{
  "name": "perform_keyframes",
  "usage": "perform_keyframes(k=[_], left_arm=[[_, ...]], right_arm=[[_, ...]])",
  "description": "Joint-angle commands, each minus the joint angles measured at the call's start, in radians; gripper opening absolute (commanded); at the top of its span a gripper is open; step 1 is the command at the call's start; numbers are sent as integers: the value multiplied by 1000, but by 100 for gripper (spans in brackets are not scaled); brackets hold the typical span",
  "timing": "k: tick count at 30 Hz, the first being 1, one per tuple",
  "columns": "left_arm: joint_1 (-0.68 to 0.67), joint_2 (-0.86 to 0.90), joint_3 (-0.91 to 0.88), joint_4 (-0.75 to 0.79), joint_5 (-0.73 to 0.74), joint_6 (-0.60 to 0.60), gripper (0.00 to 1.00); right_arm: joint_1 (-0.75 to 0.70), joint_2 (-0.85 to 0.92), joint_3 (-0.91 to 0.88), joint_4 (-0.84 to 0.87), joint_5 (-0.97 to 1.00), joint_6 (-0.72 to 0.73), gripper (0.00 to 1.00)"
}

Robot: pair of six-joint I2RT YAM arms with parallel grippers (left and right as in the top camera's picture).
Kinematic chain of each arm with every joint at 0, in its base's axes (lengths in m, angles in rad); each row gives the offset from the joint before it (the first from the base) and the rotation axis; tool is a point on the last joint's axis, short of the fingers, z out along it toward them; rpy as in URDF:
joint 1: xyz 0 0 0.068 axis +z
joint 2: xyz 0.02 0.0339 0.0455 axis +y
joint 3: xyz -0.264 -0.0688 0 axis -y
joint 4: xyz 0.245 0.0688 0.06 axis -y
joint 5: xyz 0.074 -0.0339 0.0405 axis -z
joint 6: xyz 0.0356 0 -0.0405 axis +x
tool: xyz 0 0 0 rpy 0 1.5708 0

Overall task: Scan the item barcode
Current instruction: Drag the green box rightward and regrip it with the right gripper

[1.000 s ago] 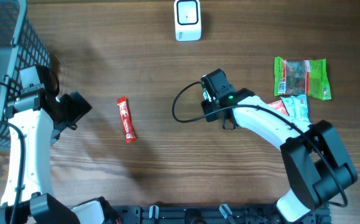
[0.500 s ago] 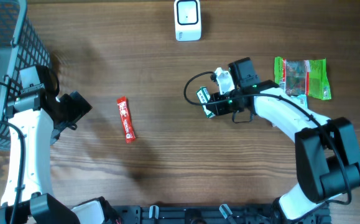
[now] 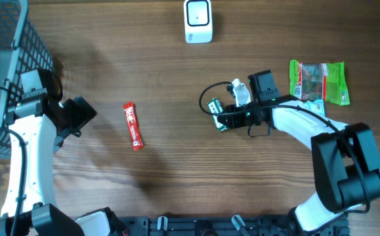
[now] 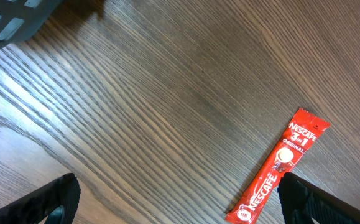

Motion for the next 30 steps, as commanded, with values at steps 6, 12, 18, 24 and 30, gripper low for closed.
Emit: perform_keyframes(k=[6,12,18,24,30], left_arm=[[6,-11,-3,0,-10,-10,100],[6,-11,-3,0,-10,-10,100],[6,-11,-3,0,-10,-10,100],[6,-11,-3,0,-10,-10,100],[6,-11,-3,0,-10,-10,100]], right_arm=[[-10,-9,4,10,43,-3,46],[-47,-8,7,11,99,-4,47],[-41,-60,169,-209,212,-54,49],[134,-112,214,-371,461,-34,55],[283,-33,165,-306,710,58,55]])
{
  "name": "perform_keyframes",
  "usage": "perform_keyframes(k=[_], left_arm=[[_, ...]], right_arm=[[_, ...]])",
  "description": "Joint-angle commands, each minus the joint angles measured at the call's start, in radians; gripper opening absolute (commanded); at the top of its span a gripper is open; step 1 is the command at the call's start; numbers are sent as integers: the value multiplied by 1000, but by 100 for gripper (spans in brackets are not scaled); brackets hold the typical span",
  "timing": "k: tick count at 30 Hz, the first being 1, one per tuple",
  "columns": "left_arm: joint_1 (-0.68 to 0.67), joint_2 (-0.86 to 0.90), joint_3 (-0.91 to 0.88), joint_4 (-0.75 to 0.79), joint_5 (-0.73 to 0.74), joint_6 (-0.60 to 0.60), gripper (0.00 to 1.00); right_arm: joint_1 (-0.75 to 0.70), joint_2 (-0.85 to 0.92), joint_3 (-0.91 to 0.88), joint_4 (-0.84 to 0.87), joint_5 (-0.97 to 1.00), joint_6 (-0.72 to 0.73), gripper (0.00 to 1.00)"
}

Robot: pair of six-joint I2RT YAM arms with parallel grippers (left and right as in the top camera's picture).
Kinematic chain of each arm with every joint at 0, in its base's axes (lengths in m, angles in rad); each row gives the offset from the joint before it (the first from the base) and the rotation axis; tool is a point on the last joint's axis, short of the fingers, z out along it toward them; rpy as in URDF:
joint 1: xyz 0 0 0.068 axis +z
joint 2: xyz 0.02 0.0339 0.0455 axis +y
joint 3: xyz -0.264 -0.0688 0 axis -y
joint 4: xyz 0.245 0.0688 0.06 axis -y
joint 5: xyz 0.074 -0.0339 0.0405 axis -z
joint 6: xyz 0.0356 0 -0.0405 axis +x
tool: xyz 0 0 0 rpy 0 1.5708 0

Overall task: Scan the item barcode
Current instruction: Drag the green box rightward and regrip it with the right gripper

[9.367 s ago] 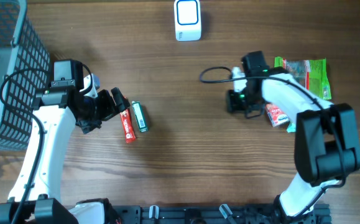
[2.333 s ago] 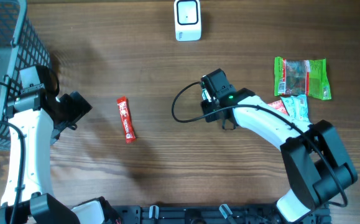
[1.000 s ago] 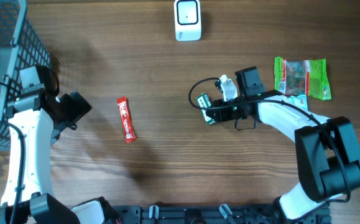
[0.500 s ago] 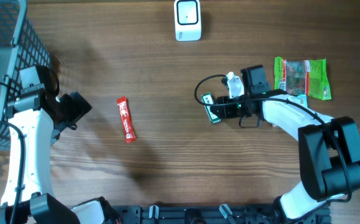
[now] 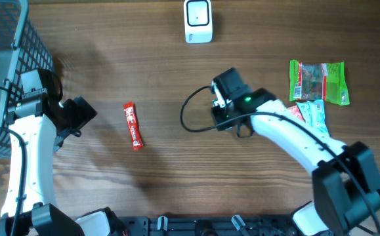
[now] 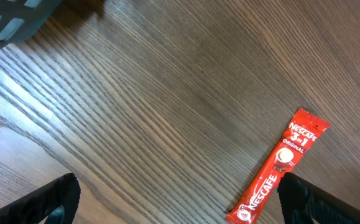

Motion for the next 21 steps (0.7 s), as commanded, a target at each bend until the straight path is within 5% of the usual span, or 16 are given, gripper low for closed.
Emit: perform_keyframes(k=[1,8,21], left_arm=[[6,-11,-3,0,-10,-10,100],[6,-11,-3,0,-10,-10,100],[6,-11,-3,0,-10,-10,100]], right_arm=[[14,64,-34,43,120,38,55],[14,102,-47,103,43,31,64],[10,129,-103,164,39,34,49]])
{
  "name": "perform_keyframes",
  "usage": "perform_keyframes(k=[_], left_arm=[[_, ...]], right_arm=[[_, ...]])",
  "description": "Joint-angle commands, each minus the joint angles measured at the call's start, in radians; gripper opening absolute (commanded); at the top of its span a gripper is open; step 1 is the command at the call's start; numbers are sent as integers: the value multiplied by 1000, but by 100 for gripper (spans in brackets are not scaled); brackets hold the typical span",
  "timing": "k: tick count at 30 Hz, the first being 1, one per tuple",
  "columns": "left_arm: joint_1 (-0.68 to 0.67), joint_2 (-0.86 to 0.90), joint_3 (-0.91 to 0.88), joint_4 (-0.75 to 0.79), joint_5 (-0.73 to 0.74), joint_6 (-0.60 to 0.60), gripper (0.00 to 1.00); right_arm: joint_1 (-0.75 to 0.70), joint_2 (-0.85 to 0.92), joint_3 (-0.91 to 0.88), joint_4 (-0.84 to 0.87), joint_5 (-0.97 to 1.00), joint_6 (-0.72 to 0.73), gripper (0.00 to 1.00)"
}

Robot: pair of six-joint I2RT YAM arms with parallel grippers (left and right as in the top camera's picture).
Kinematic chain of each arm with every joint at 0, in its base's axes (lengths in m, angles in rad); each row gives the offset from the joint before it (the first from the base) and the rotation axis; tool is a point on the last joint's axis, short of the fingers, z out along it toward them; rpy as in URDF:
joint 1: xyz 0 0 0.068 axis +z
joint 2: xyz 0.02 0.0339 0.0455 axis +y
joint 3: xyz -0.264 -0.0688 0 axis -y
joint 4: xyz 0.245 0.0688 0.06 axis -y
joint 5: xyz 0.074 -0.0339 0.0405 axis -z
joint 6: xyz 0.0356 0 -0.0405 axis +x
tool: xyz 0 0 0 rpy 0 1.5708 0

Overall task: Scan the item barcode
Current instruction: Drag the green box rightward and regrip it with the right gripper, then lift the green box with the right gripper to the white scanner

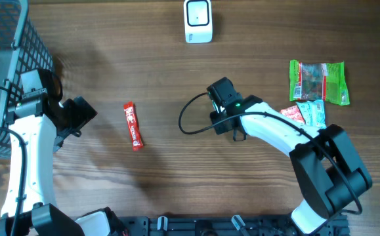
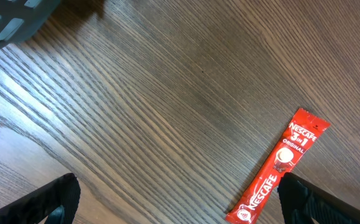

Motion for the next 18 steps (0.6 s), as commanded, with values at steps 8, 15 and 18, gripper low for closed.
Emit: perform_keyframes(k=[8,15,18], left_arm=[[6,-11,-3,0,-10,-10,100],[6,-11,-3,0,-10,-10,100],[6,-11,-3,0,-10,-10,100]], right_arm=[[-5,16,-35,14,-20,4,41],[-5,8,-11,-27,-20,3,37],[-4,-40,51,-114,-21,4,34]])
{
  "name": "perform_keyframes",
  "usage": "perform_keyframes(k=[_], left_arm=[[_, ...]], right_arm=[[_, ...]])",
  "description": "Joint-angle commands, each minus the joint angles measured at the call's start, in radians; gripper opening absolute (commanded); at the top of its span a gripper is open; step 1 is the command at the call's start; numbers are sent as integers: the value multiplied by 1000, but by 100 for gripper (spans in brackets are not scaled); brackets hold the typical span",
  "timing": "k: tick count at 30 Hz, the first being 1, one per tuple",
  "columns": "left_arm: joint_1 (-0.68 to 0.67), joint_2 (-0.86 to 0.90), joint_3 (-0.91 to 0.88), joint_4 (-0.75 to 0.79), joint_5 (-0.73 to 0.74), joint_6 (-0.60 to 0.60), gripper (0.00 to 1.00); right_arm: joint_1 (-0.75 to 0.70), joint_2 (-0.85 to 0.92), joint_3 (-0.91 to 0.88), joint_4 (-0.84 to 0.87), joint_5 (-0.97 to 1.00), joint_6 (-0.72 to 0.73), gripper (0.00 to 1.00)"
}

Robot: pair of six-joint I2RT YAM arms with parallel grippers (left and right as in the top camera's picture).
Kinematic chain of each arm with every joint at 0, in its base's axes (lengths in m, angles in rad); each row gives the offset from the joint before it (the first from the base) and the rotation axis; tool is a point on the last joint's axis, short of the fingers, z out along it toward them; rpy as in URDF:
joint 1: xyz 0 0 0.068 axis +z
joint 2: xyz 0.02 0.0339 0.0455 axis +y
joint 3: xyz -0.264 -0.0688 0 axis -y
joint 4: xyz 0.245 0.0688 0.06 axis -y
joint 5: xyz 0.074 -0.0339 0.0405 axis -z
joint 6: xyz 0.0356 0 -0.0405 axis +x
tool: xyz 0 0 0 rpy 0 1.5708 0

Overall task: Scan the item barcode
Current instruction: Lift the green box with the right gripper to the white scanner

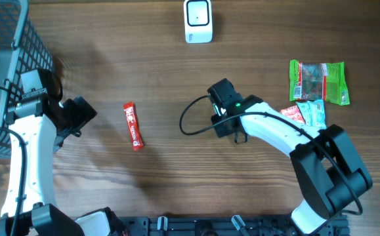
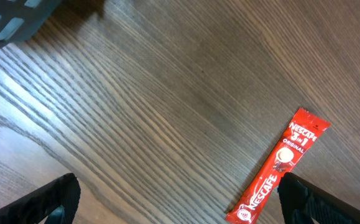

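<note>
The white barcode scanner (image 1: 197, 21) stands at the table's far edge. A red Nescafe stick (image 1: 132, 126) lies left of centre, and it also shows in the left wrist view (image 2: 278, 167). My left gripper (image 1: 79, 115) is open to the left of the stick, its fingertips (image 2: 58, 198) wide apart and empty. Mid-table, below the scanner, is my right gripper (image 1: 220, 93). It is seen from above, so its jaws and anything in them are hidden under the wrist.
A grey wire basket (image 1: 6, 52) fills the far left corner. A green snack bag (image 1: 317, 81) and small sachets (image 1: 305, 113) lie at the right. A black cable (image 1: 188, 120) loops left of the right wrist.
First my right gripper lay right of centre with a small green-and-white packet at its fingers. By the second moment it had shifted left and up the table, turned toward the scanner side, and it has stayed about there. My left arm and the red stick have not moved.
</note>
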Motion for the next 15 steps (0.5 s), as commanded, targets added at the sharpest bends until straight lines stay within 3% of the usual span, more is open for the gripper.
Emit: perform_keyframes(k=[1,6,13,15], left_arm=[[6,-11,-3,0,-10,-10,100],[6,-11,-3,0,-10,-10,100],[6,-11,-3,0,-10,-10,100],[6,-11,-3,0,-10,-10,100]], right_arm=[[-3,-57,53,-67,-10,3,33],[-15,-189,119,-180,-193,2,29],[-114,-151,616,-577,-363,-5,24],[-123,-71,843,-734,-366,-11,24]])
